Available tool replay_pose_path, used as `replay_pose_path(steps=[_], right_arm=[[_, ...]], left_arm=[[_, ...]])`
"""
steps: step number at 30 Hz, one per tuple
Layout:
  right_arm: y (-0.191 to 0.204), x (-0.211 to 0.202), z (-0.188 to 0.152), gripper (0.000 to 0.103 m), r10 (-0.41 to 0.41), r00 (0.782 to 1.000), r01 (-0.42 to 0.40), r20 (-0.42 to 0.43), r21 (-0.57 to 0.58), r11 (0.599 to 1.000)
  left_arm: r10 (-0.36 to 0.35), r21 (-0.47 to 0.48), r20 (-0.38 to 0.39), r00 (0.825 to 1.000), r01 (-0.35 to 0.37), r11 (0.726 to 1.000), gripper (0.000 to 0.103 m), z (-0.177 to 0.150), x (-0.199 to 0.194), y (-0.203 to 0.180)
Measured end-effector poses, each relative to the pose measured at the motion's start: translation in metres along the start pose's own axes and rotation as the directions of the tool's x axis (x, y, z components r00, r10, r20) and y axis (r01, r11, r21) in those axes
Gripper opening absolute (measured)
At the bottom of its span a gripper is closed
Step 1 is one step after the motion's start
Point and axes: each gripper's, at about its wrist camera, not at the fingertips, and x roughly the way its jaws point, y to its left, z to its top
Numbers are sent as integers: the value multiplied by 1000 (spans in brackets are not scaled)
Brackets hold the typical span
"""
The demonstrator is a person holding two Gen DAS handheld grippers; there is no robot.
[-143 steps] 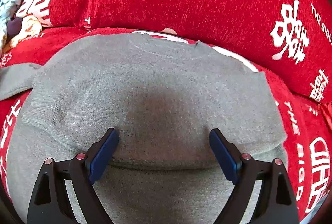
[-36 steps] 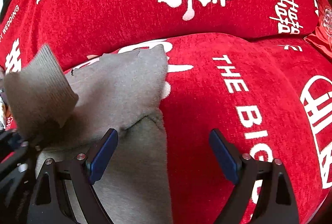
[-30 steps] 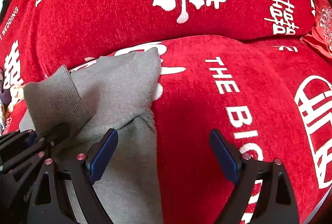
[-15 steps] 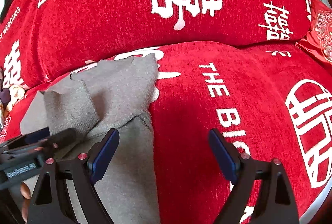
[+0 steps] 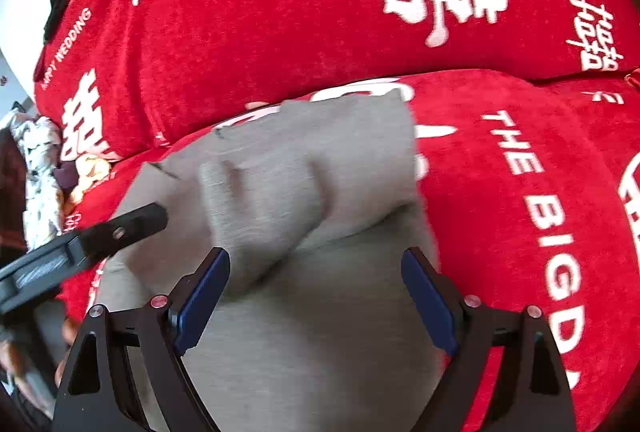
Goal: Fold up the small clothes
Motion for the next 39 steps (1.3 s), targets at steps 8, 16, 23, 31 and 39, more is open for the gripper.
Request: replay_pose_path(steps=[8,16,23,31,39], right_arm=[[27,22,8,90,-40,999,39,-26,-37,999],[15,28,21,16,-59,998,59,-8,-18,998],[12,-7,13,16,-19,976,36,215,-73,997],[-51,11,-4,50,-43,996,35,80,99,994],[-56,-15,10,51,-233,966,222,115,100,970]], left_arm=[[156,-88,-49,986,-160,983,77,-3,21,65],[188,-48,-41,981,-189,981,77,-1,22,75],[192,-56,-38,981,-193,980,77,1,24,85],[242,26,-25,970,-242,970,78,-6,26,76],[221,0,-32,975,-222,975,78,-5,14,72]])
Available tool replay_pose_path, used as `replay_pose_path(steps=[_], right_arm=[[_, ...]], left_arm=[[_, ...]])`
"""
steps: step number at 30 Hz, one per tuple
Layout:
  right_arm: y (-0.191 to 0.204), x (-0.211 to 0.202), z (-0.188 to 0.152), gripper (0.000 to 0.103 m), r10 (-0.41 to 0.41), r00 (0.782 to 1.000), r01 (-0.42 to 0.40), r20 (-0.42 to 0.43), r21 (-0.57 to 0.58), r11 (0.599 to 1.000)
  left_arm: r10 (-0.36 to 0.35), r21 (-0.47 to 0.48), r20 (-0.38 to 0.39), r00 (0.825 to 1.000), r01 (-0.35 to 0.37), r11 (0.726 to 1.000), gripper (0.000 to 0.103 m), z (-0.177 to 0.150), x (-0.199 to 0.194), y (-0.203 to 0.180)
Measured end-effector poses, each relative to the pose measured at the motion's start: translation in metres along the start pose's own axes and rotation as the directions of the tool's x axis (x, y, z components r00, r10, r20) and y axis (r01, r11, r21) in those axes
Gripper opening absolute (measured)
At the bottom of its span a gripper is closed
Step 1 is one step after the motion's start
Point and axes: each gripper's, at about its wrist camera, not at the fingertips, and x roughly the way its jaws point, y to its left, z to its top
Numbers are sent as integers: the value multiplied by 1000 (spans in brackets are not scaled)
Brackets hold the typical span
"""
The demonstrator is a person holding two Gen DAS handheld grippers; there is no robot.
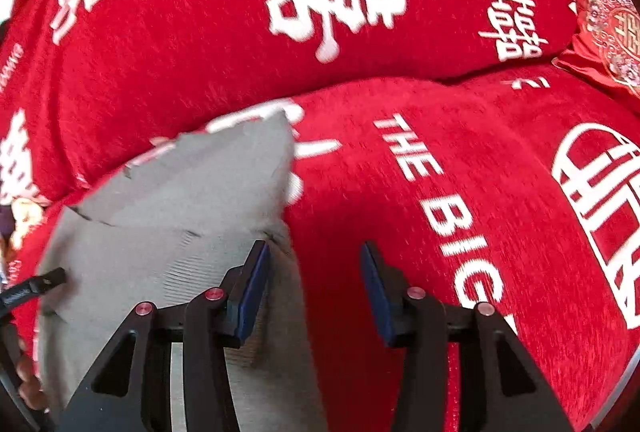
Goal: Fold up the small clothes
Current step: 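Press and smooth the folded sleeves with the right gripper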
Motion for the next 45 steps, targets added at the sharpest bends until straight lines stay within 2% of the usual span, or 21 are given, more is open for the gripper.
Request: replay_pose_path(steps=[3,6,8,9,12,15,19,21,23,25,29,32,34,36,39,42,45], right_arm=[[30,-3,-6,60,86,996,-87,-9,-100,991],[55,8,-17,65,151,986,-161,-70,-170,972],[63,21,-25,65,128,985,-150,-119,-199,968],[64,28,-29,64,95,985,-125,-143,-214,969],[61,27,-33,65,37,993,-67,-115,-270,961],[53,19,-26,65,-26,994,-1,-103,-248,969],[58,12,-10,69,20,997,-35,-76,-206,978],[73,22,-5,70,26,995,-46,-92,-224,973],[83,37,-2,69,33,991,-61,-127,-223,973],[91,50,-2,69,19,987,-54,-158,-227,972],[97,62,0,73,0,986,-41,-165,-245,969],[97,67,-3,76,2,988,-43,-156,-260,965],[96,69,-5,77,11,990,-47,-139,-259,965],[95,68,-7,78,19,992,-51,-128,-252,966],[95,69,-8,78,21,992,-52,-123,-254,966],[96,70,-9,79,20,992,-51,-122,-259,964],[100,64,-6,79,-6,992,-27,-129,-252,967]], left_arm=[[11,59,12,1000,-12,998,78,-3,-3,-17],[43,135,24,999,-45,990,78,-9,0,-33],[49,149,7,999,-49,988,79,-12,7,-31],[38,141,11,999,-39,989,87,-13,8,-27],[12,100,20,1000,-14,995,89,-13,4,-3],[-32,17,34,999,31,999,89,-8,-7,32],[-84,-85,25,996,86,993,89,12,-7,56],[-94,-73,15,995,95,993,89,22,-2,49],[-53,-27,2,999,53,998,89,32,7,32],[18,13,-24,1000,-18,1000,89,42,21,17],[51,22,-92,994,-50,999,89,57,53,13],[75,26,-109,991,-73,997,89,70,69,13],[74,17,-130,989,-73,997,99,80,80,15],[70,-9,-158,985,-72,997,102,90,92,19],[99,3,-158,982,-99,995,102,102,105,17],[114,9,-149,982,-114,993,102,106,102,14],[51,-3,-80,996,-51,999,102,96,72,12]])
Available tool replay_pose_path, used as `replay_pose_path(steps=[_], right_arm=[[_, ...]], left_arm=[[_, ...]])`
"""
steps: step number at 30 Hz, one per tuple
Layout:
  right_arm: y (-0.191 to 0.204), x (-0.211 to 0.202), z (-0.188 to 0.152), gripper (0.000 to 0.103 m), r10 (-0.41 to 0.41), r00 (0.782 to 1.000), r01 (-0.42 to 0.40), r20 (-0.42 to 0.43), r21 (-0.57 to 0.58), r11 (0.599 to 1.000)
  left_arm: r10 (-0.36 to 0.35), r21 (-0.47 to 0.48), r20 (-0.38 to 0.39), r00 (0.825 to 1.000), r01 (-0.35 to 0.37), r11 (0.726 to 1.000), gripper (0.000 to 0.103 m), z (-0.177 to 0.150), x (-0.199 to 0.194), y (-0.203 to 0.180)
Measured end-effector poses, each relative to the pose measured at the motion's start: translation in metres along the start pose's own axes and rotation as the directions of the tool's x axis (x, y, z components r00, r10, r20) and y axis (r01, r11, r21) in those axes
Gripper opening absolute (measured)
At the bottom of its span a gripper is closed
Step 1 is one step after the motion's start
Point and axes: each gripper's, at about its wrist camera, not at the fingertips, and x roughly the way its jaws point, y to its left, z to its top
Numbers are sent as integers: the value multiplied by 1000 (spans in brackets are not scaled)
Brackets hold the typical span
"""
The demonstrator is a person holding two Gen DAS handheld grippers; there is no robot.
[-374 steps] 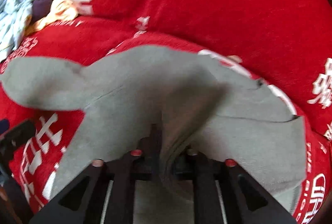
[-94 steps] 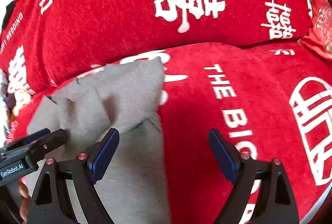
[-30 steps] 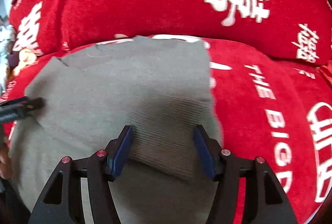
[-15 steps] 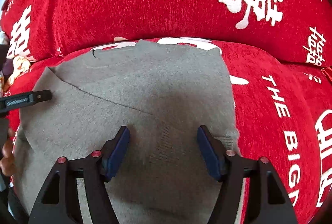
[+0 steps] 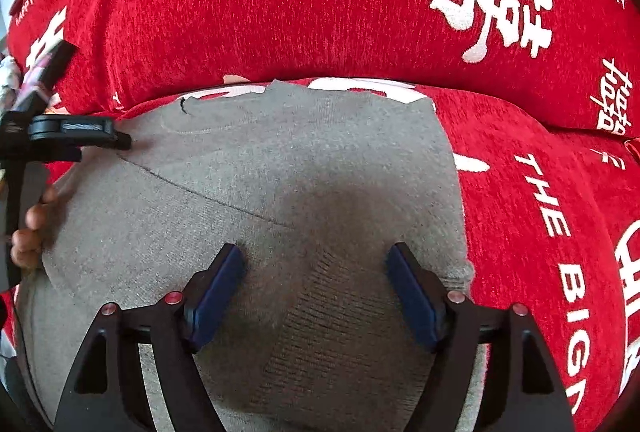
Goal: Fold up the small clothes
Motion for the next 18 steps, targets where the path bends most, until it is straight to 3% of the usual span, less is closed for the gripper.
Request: replay_pose_path(steps=[3,7,13,18], right_arm=[[11,-13,-1,79,20,999,-20,29,-14,1000],[30,-10,-9,79,30,1000,-30,-2,-65,997],[34,-15,-16,79,-17,1000,18,14,-75,997],[34,-26,-23,79,-9,1000,11,23,-87,996]], left_arm=[[-37,29,43,998,36,999,102,-30,-26,0],[10,75,75,997,-16,997,102,-68,-36,3],[31,107,103,994,-43,993,102,-93,-42,10],[-50,78,126,991,40,996,102,-113,-63,12]])
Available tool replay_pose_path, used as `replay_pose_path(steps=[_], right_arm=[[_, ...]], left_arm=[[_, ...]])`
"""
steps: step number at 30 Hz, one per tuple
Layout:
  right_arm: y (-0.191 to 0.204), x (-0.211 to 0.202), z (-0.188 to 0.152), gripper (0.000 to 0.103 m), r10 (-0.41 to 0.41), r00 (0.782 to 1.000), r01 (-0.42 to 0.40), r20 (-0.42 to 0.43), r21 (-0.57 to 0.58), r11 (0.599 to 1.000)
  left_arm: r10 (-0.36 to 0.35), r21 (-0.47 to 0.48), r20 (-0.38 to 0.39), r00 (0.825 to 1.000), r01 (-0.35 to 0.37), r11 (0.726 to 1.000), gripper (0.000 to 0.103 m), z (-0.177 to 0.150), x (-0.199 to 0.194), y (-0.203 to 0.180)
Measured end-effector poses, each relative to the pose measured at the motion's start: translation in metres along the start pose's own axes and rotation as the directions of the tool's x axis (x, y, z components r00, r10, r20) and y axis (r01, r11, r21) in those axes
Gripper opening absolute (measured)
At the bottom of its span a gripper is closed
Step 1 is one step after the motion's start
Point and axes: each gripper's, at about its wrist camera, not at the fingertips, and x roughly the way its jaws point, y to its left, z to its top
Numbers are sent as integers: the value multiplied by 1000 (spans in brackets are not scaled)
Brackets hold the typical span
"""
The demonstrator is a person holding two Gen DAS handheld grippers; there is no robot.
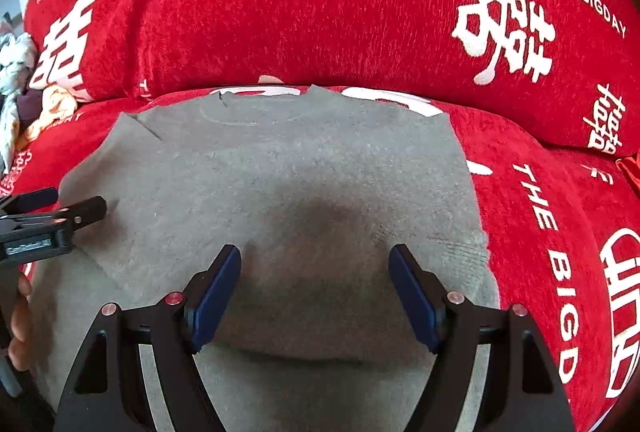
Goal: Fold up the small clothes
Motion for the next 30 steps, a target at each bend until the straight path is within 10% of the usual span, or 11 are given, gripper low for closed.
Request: replay_pose_path(steps=[30], right_arm=[[-18,-75,-129,79,69,997,-58,48,-190,980]], left_arm=[[-35,90,37,999,32,995,103,-121,-53,-9]])
